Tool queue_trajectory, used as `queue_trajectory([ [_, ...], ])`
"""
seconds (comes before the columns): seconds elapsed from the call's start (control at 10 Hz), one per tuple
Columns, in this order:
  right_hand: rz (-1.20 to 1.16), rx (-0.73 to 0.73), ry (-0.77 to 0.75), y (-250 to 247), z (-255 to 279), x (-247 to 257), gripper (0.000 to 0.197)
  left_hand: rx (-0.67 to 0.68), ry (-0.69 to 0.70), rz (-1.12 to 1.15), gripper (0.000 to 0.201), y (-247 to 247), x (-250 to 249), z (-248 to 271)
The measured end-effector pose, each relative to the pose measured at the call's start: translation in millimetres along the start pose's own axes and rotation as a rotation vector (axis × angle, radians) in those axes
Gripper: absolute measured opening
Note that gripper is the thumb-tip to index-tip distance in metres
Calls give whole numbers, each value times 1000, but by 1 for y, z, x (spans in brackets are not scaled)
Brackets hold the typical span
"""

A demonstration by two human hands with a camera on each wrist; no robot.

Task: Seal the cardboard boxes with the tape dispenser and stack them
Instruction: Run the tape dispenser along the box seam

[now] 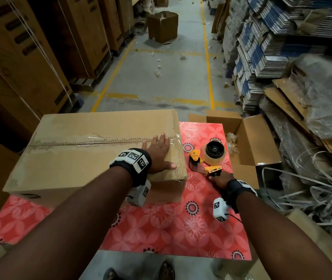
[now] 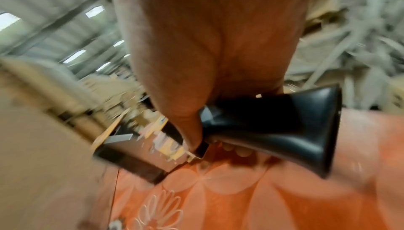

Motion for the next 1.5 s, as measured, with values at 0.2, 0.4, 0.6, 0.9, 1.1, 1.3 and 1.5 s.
queue_trajectory([
  [0.2, 459, 101, -70, -25, 11, 33, 45, -4, -4, -2, 104, -2, -2, 3],
  [0.4, -196, -10, -391, -61, 46, 150, 39, -14, -7, -6, 105, -4, -3, 4],
  [0.6, -430, 148, -511, -11, 69, 206, 45, -10, -28, -9, 103, -5, -3, 7],
  [0.9, -181, -116, -570, -41, 82, 204, 22, -19, -21, 7, 103, -8, -4, 8],
  [1.1, -188, -35, -530, -20, 94, 198, 41, -23, -13, 4, 103, -8, -3, 9],
  [1.3, 4, -261, -803, -33, 124, 231, 41, -39, -21, 15, 104, -9, 1, 9],
  [1.5, 252, -176, -783, -12, 114, 225, 54, -37, -50, 15, 112, -3, 24, 21],
])
Point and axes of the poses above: each hand's wrist, its own z-axis away from the middle knuckle, its own y-axis out of the palm, x = y × z, the point moved 10 cm from there along -z, towards the middle knuckle
